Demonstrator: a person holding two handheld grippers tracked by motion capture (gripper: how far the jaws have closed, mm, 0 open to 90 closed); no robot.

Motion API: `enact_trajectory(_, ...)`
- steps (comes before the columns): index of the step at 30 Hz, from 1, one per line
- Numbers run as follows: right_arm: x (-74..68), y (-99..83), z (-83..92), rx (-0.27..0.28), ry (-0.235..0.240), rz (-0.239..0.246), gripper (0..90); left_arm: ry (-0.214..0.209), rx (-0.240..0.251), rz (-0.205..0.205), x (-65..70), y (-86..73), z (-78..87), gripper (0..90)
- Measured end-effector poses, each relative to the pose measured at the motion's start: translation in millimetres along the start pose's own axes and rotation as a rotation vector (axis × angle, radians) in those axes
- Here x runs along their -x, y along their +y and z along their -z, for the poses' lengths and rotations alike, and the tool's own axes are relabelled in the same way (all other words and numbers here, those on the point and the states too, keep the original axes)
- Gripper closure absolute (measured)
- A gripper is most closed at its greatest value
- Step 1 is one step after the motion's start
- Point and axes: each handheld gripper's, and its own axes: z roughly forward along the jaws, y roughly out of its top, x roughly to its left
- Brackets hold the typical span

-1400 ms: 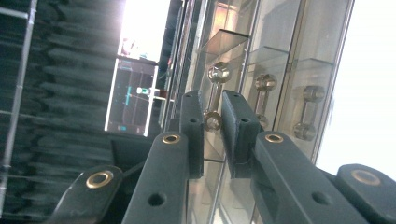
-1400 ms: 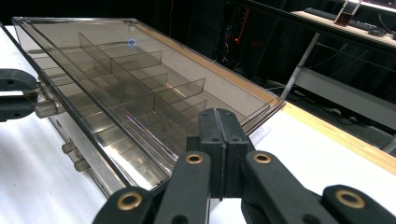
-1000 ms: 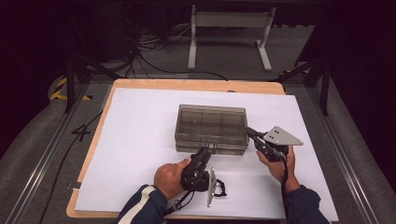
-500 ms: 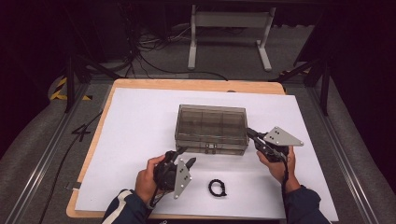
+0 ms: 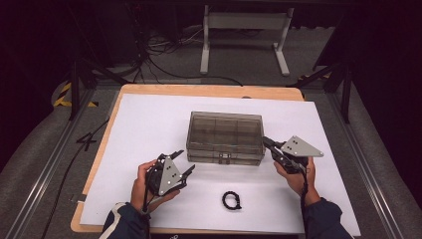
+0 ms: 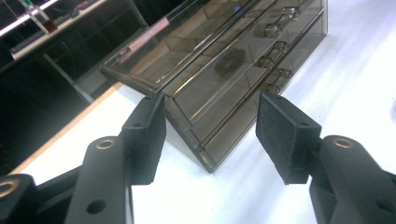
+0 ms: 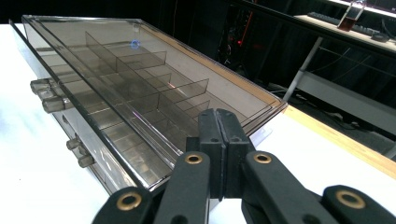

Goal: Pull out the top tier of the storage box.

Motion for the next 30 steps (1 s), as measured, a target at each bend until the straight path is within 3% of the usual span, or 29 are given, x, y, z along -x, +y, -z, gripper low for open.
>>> enact_trajectory(6, 0.2, -0.1, 5.3, -0.003, 0.005, 0.011, 89.9, -0.008, 0.0, 0.039, -4.6, -3.4, -2.2, 38.5)
enact_trajectory(14, 0.8, -2.6, 18.4, 0.001, 0.011, 0.017, 87.6, -0.052, -0.005, 0.097, -9.5, -5.5, -7.3, 33.8)
enact_trajectory(21, -3.5, -6.9, 31.2, 0.005, 0.055, 0.013, 82.1, -0.077, 0.009, 0.123, -14.3, -5.2, -8.7, 33.2)
enact_trajectory(25, -8.3, -11.5, 36.1, -0.013, 0.073, 0.02, 78.9, -0.098, 0.01, 0.179, -17.2, -7.3, -11.4, 33.3)
enact_trajectory(30, -14.1, -17.6, 39.1, -0.029, 0.099, 0.018, 74.7, -0.109, 0.013, 0.218, -19.4, -9.8, -13.4, 33.5)
